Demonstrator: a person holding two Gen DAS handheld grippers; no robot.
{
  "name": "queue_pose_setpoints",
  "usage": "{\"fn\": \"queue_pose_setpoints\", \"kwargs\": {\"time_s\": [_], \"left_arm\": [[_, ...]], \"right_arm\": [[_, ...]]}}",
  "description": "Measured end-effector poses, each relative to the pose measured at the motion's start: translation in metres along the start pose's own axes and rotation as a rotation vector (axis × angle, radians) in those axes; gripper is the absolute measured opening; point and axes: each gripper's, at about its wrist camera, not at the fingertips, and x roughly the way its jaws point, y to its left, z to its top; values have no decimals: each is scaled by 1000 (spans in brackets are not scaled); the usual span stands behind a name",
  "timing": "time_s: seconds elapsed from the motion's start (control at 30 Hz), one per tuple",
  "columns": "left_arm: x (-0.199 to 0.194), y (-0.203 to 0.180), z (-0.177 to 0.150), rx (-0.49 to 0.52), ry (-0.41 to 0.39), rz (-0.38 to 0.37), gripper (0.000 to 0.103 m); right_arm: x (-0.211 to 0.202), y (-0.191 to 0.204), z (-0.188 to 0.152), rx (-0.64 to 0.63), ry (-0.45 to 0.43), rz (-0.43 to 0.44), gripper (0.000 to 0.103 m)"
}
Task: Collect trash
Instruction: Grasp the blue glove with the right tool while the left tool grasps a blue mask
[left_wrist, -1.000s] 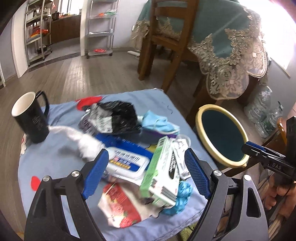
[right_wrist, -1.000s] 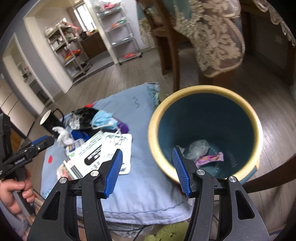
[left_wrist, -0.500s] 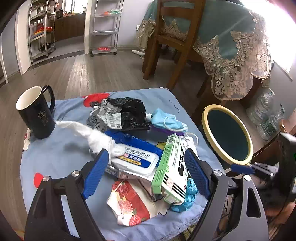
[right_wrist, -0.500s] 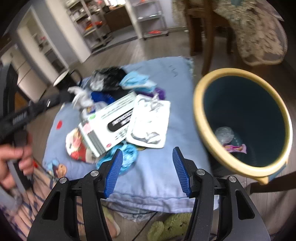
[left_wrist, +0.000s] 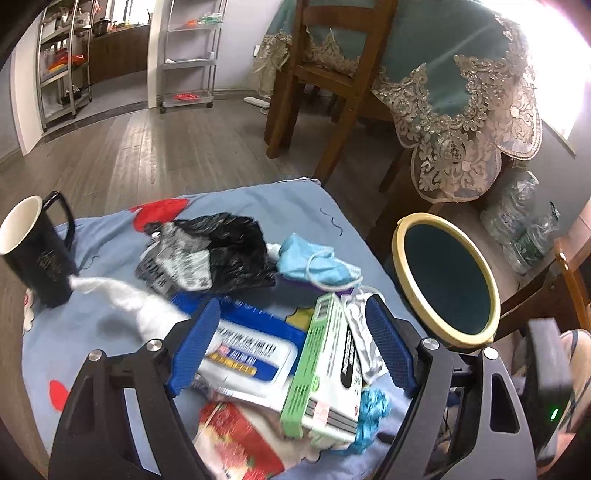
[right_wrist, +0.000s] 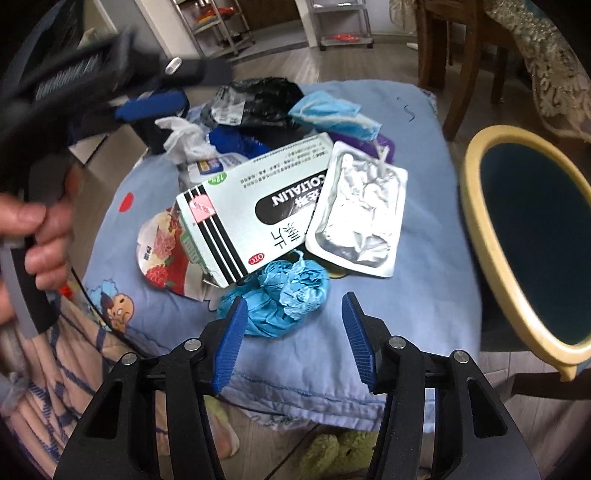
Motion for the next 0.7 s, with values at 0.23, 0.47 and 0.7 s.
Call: {"fn": "queue_pose_setpoints", "kwargs": {"time_s": [0.23,0.47,0.7], "left_arm": [[40,-5,24,-22,38,-31,76],[81,-12,37,-4,110,-15,74],[102,-4,38,-42,176,6,46]], "right_arm": [[12,4,-3,-31,31,0,10],[5,-4,-11,-38,35,8,2],[-3,-11,-13,-25,23,9,2]]}}
